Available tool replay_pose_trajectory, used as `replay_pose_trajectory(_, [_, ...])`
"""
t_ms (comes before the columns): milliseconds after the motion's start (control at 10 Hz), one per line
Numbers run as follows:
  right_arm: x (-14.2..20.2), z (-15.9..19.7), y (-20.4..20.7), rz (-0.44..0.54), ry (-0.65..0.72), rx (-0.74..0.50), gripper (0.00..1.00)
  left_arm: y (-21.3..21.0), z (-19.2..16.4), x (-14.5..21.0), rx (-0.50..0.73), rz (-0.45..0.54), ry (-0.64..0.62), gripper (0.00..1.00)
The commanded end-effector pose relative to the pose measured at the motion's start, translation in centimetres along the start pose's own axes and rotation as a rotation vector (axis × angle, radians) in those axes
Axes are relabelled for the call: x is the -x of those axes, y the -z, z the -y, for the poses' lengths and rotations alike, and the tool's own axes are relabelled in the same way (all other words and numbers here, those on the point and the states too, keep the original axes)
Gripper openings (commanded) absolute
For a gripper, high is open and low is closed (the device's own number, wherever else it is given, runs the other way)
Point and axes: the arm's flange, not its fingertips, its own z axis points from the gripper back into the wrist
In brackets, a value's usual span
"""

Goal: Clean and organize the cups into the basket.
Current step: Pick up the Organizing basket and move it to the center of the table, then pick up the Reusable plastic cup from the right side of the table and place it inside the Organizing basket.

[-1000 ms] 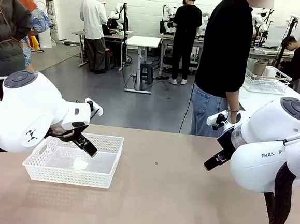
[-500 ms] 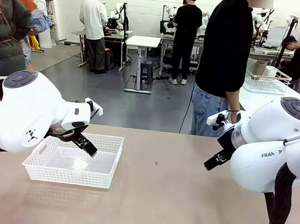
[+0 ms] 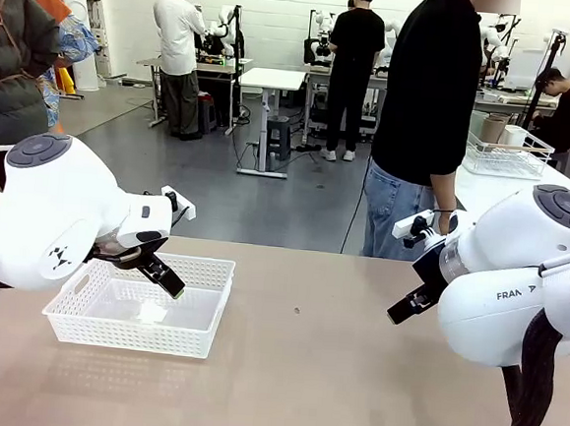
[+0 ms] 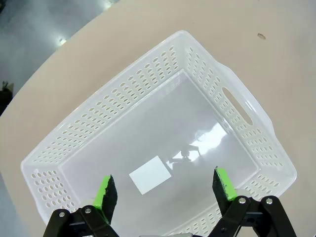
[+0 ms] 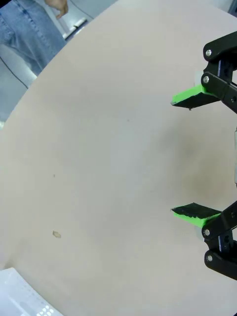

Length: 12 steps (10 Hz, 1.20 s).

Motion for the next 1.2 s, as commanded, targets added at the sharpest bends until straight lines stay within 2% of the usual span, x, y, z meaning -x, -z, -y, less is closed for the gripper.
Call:
replay_pose_trajectory(0, [0.0, 0.0, 0.0, 0.000, 0.000, 0.000, 1.00, 0.0, 0.0, 0.0, 0.000, 0.000, 0.001, 1.00])
replay_pose_trajectory(300, [0.0, 0.0, 0.0, 0.000, 0.000, 0.000, 1.00, 0.0, 0.0, 0.0, 0.000, 0.000, 0.000, 1.00])
replay_pose_trajectory(400, [0.6, -1.1, -1.8, 0.000, -0.068, 0.005, 1.00, -1.8, 0.1, 0.2, 0.031, 0.030, 0.072, 1.00])
replay_pose_trajectory(500, [1.5, -2.3, -4.6, -0.010, -0.103, 0.021, 1.00, -4.4, 0.5, 0.3, -0.004, 0.087, 0.129, 1.00])
replay_pose_trajectory(600, [3.0, -4.0, -7.9, -0.037, -0.151, 0.040, 1.00, -7.9, 0.9, 0.5, 0.037, 0.100, 0.170, 1.00])
replay_pose_trajectory(800, [7.3, -6.1, -12.4, -0.111, -0.212, 0.073, 1.00, -12.5, 2.4, 3.2, 0.069, -0.053, 0.246, 1.00])
replay_pose_trajectory(1000, [11.2, -8.5, -15.5, -0.160, -0.228, 0.152, 1.00, -15.3, 3.3, 5.9, 0.006, -0.149, 0.331, 1.00])
replay_pose_trajectory(1100, [12.6, -9.3, -16.6, -0.172, -0.240, 0.192, 1.00, -16.1, 3.8, 6.9, -0.034, -0.168, 0.346, 1.00])
